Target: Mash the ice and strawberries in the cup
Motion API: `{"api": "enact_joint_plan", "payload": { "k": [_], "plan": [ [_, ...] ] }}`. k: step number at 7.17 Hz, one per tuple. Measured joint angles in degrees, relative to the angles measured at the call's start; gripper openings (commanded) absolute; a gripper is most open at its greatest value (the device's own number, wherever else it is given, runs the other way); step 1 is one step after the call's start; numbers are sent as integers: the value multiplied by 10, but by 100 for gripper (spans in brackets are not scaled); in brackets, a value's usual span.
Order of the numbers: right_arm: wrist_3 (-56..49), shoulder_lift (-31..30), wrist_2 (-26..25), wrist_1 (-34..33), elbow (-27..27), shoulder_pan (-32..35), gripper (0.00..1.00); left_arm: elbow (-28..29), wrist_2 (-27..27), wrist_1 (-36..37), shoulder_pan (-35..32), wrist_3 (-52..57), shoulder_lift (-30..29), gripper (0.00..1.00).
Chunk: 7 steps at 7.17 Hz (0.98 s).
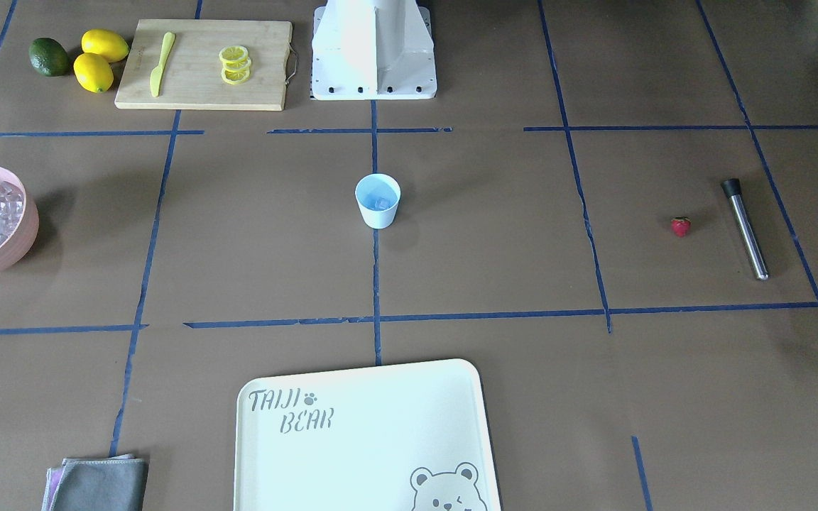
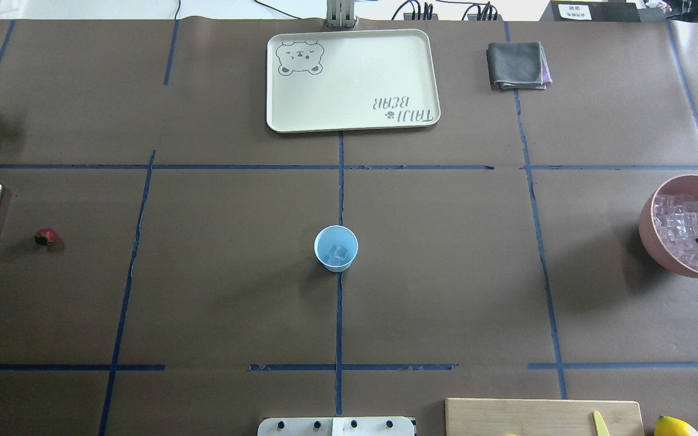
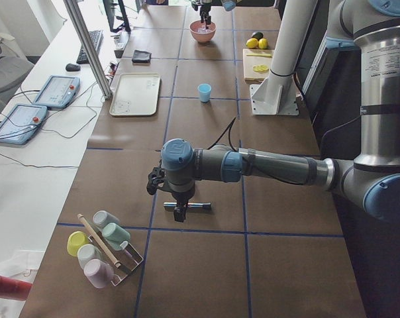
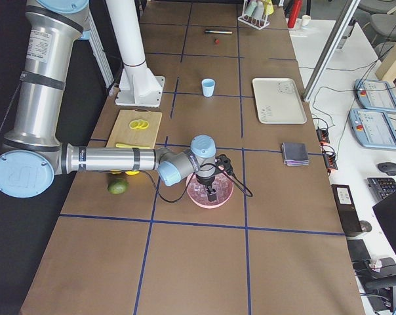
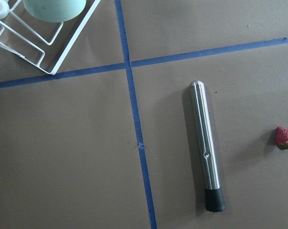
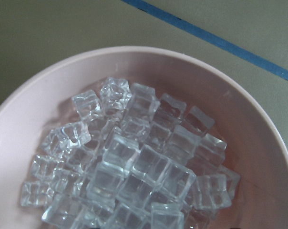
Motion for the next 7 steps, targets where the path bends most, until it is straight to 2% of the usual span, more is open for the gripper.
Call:
{"api": "enact_joint_plan", "payload": {
  "k": [1, 2, 3, 7],
  "plan": [
    [-6, -3, -3, 0, 0, -4, 74, 0, 0, -1, 0, 0, 2, 100],
    [-8, -5, -3, -1, -1, -6, 27, 0, 0, -1, 0, 0, 3, 100],
    [-8, -6, -3, -3, -1, -6, 3, 0, 0, -1, 0, 0, 3, 100],
    [-8, -5, 7, -6, 0, -4, 3, 0, 0, -2, 0, 0, 4, 100]
  ]
}}
